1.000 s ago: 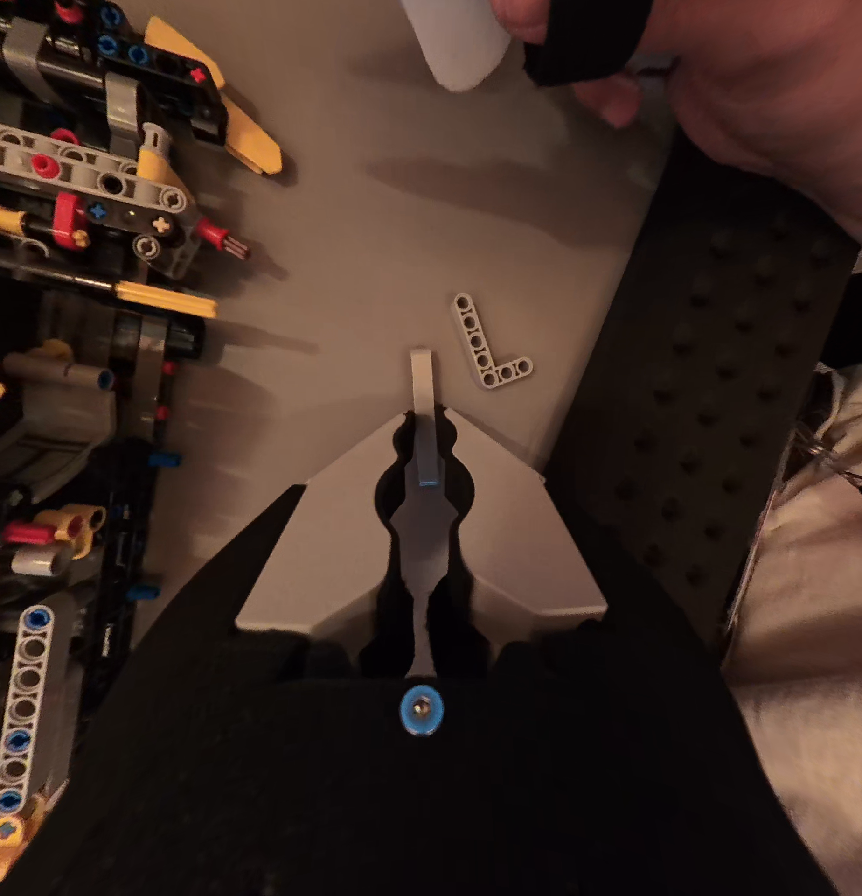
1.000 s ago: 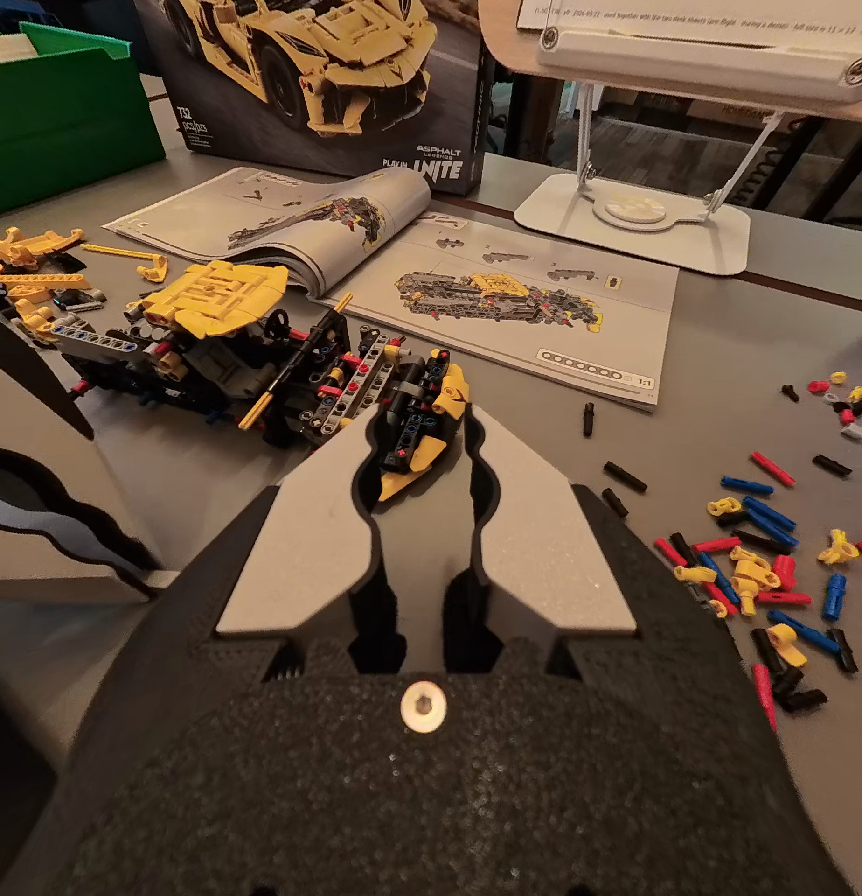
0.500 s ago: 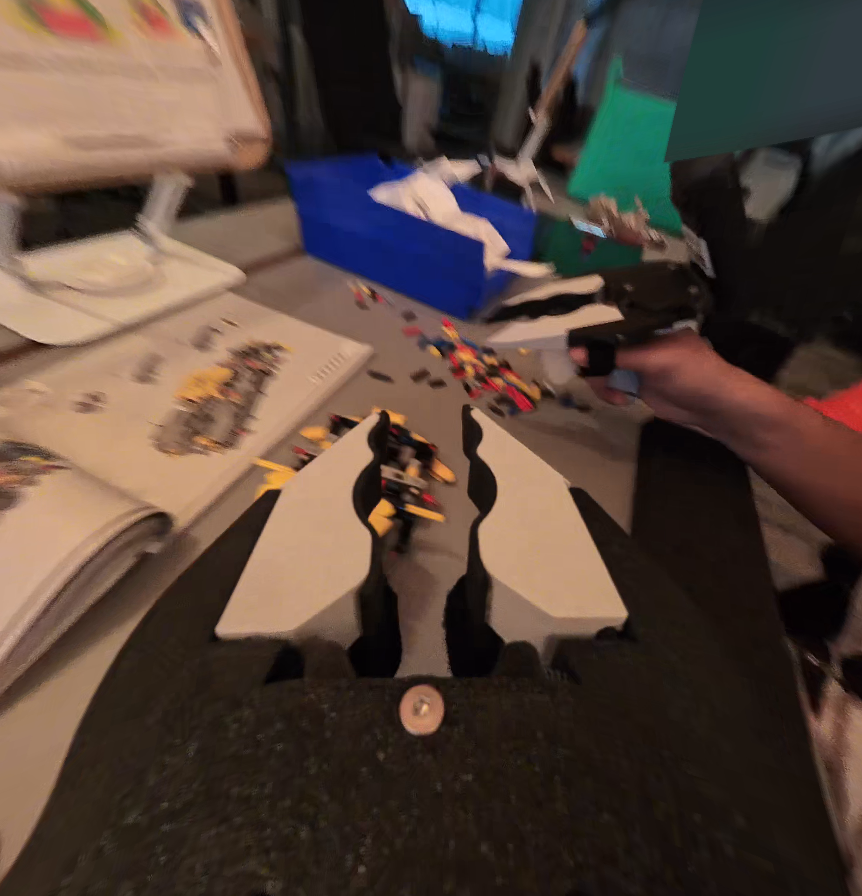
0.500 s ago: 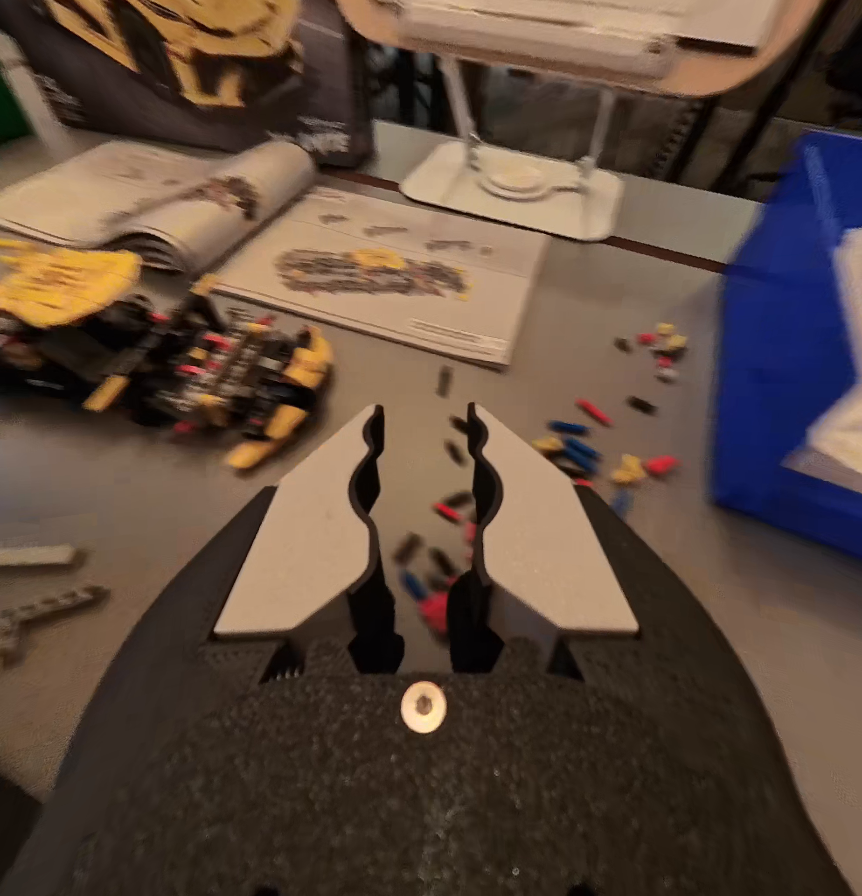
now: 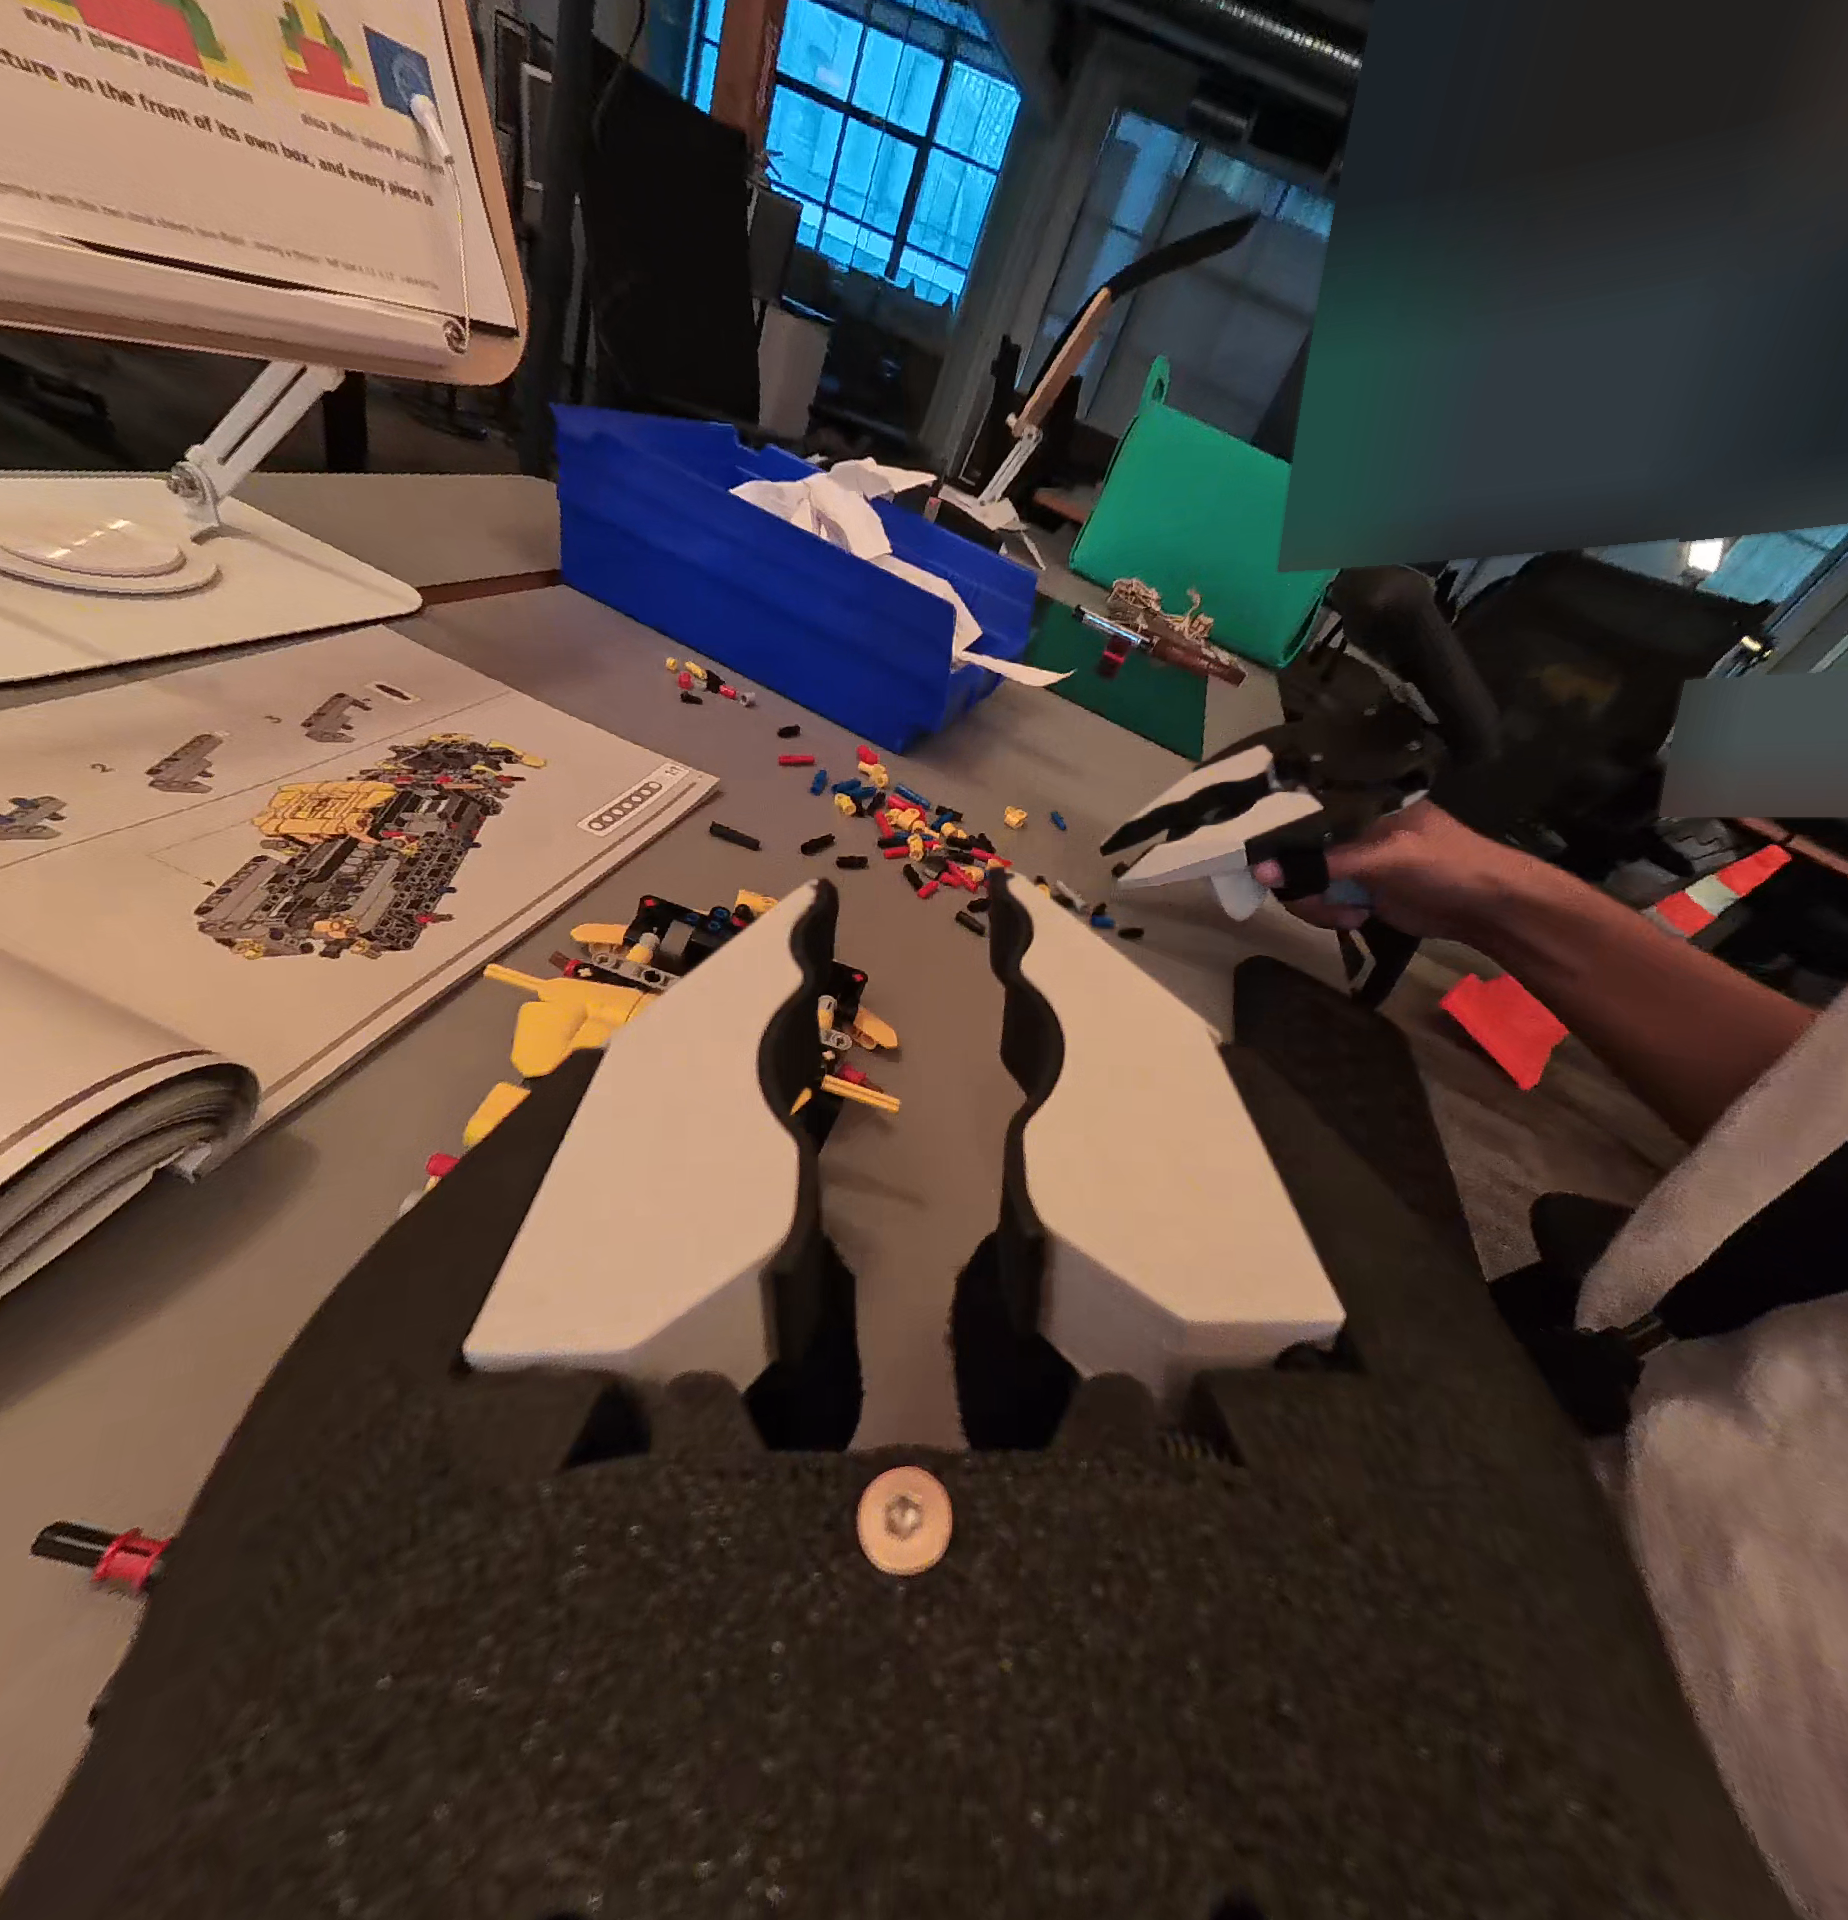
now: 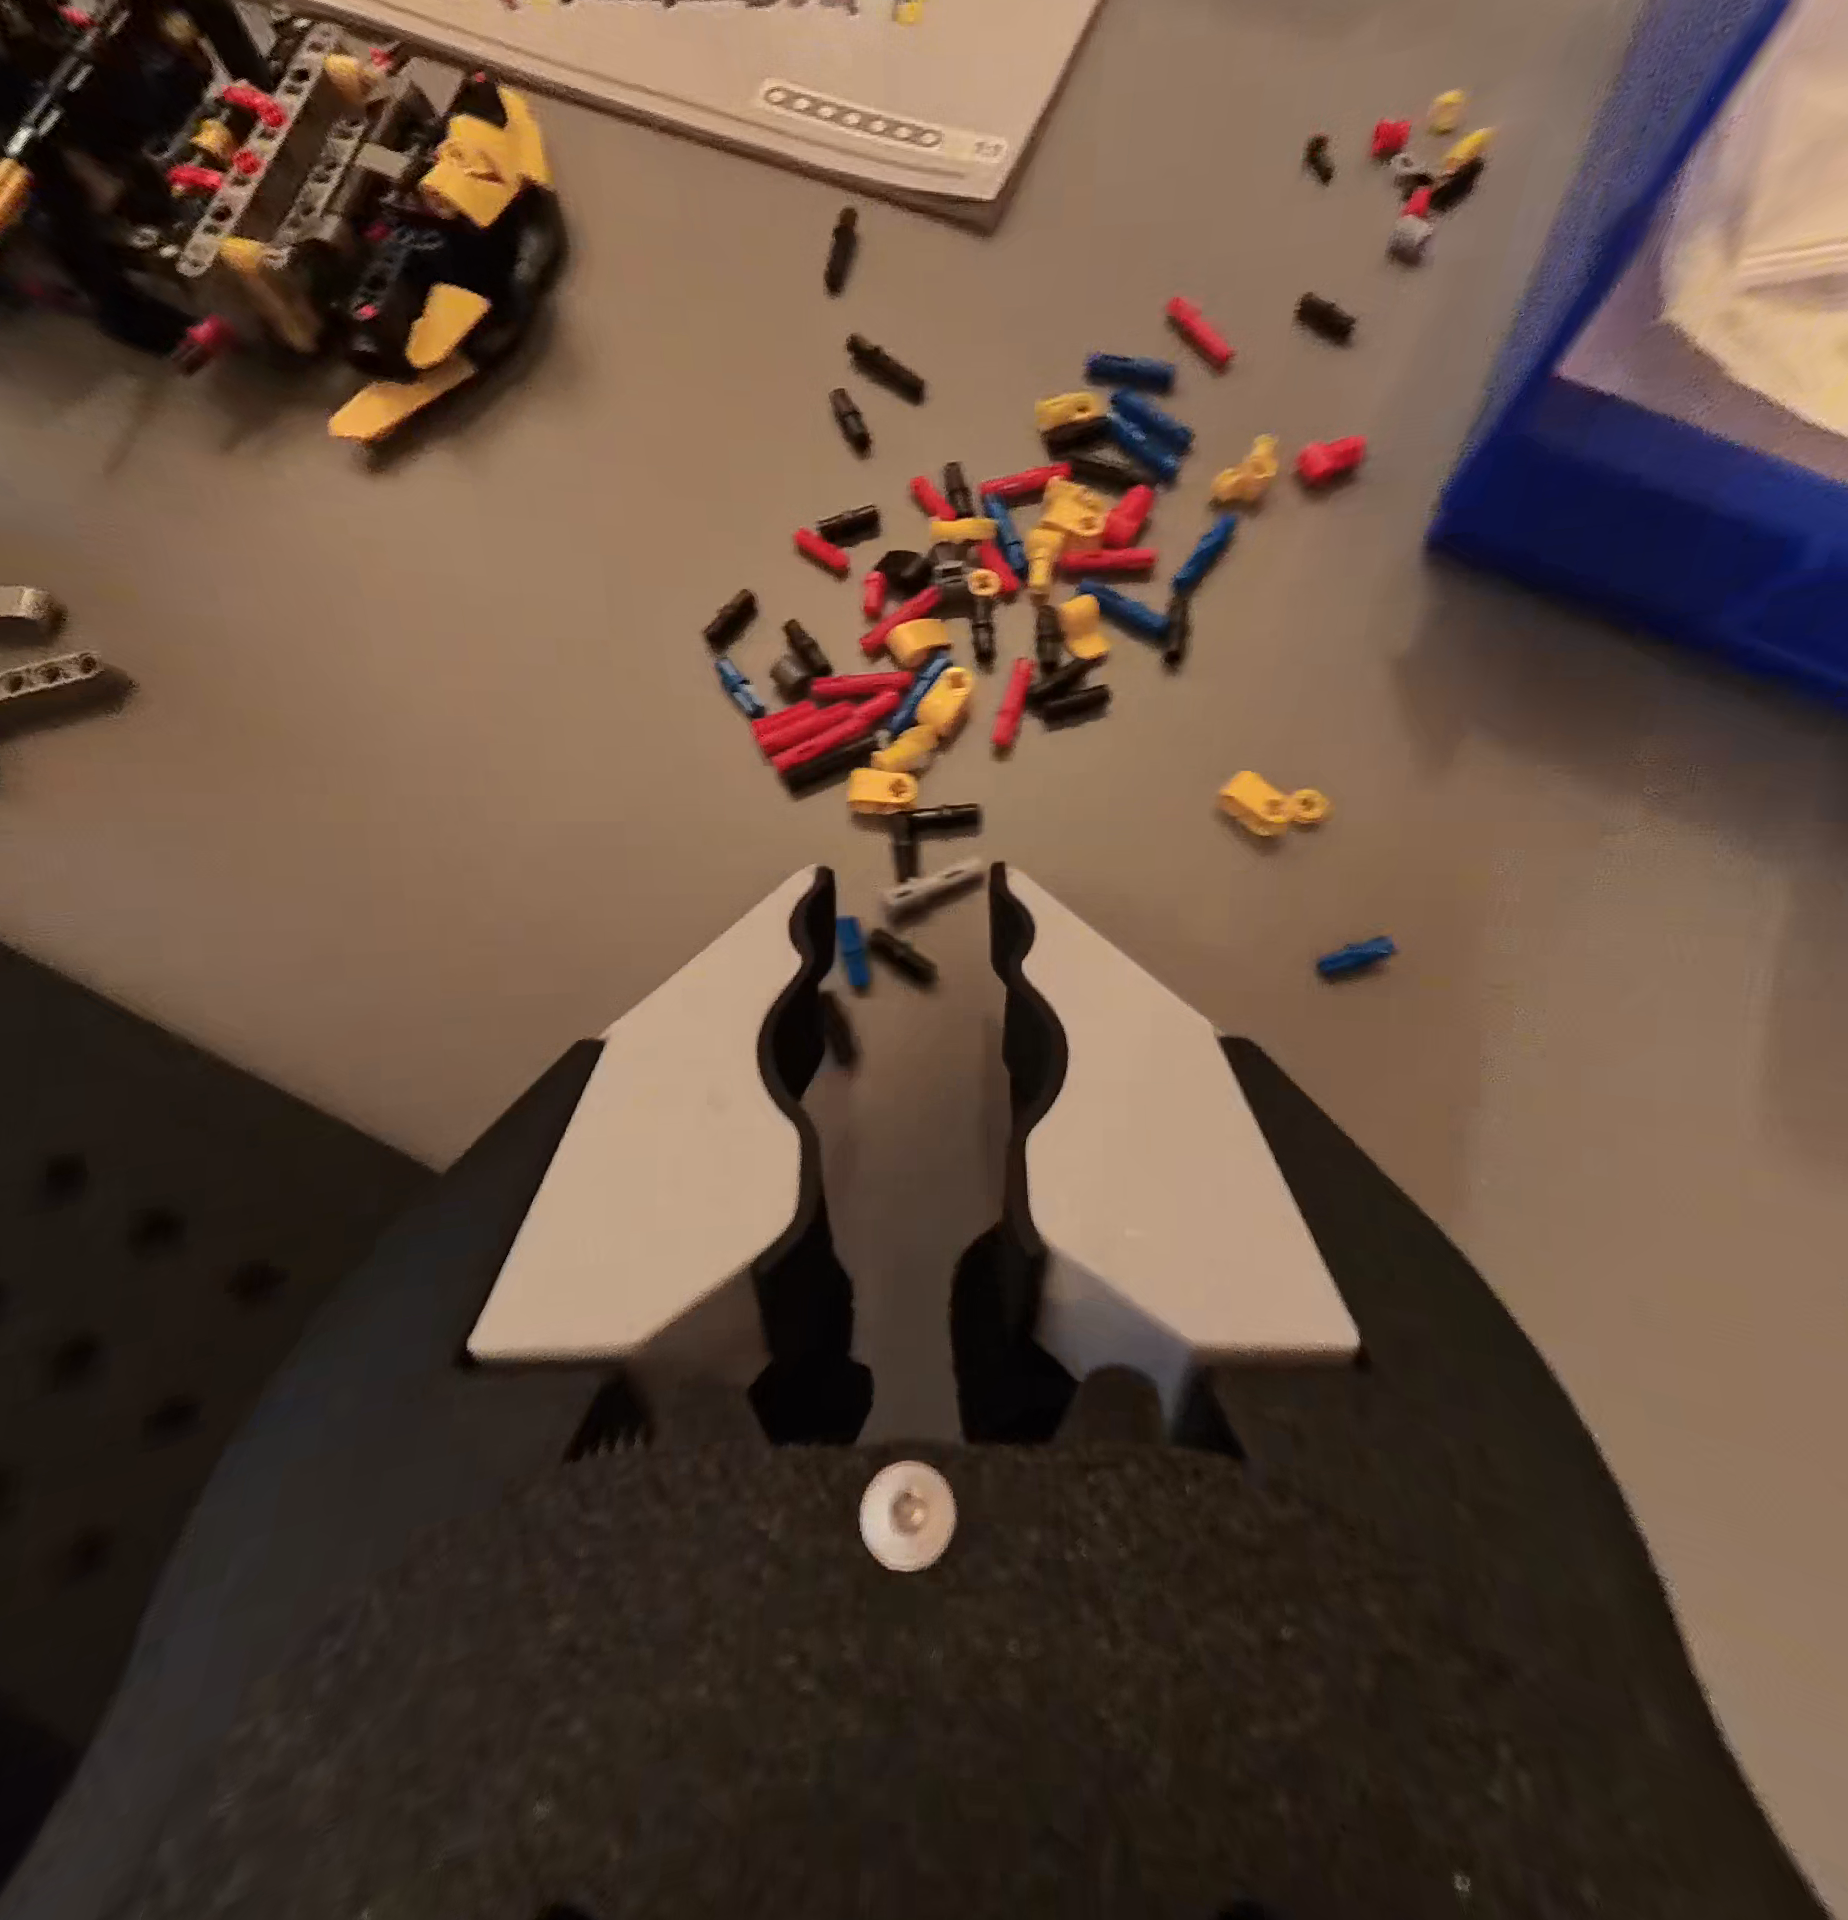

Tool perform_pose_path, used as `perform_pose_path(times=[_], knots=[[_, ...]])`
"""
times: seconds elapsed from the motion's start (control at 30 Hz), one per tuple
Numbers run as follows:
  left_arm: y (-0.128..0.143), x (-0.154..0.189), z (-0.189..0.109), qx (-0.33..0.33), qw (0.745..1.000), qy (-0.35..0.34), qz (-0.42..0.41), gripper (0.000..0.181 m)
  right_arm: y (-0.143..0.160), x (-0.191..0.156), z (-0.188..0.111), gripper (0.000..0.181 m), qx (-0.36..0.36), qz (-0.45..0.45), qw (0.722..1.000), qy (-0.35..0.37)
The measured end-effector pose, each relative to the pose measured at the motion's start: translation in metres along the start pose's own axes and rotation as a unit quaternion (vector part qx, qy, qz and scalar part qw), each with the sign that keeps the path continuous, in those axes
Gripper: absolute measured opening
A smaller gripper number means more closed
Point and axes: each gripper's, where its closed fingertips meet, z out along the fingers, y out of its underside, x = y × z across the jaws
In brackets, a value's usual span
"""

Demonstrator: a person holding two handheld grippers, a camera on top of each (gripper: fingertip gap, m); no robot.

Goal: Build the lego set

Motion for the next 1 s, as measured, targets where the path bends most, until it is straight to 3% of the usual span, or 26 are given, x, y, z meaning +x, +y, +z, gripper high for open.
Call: perform_pose_path(times=[0.1,0.23,0.43,0.63,0.8,1.0], knots=[[0.005,0.0,0.003,-0.012,1.0,-0.004,0.006,0.03,0.002,-0.006,0.005,0.027,-0.005,0.005,1.0,-0.009],[0.012,-0.002,0.005,-0.03,0.999,-0.02,0.027,0.03,0.009,0.02,0.012,0.027,-0.028,-0.011,0.999,0.028],[0.012,0.004,0.008,-0.027,0.999,-0.004,0.016,0.03,-0.028,0.026,0.042,0.027,-0.002,-0.031,0.999,0.014],[0.011,0.003,0.007,-0.025,1.0,-0.007,0.016,0.029,-0.059,0.012,0.069,0.025,0.012,-0.04,0.999,-0.033],[0.014,0.003,0.008,-0.032,0.999,-0.01,0.025,0.029,-0.049,0.003,0.074,0.023,0.0,-0.045,0.998,-0.042],[0.014,0.005,0.009,-0.033,0.999,-0.014,0.038,0.029,-0.038,0.042,0.061,0.021,-0.008,-0.028,0.999,0.016]])
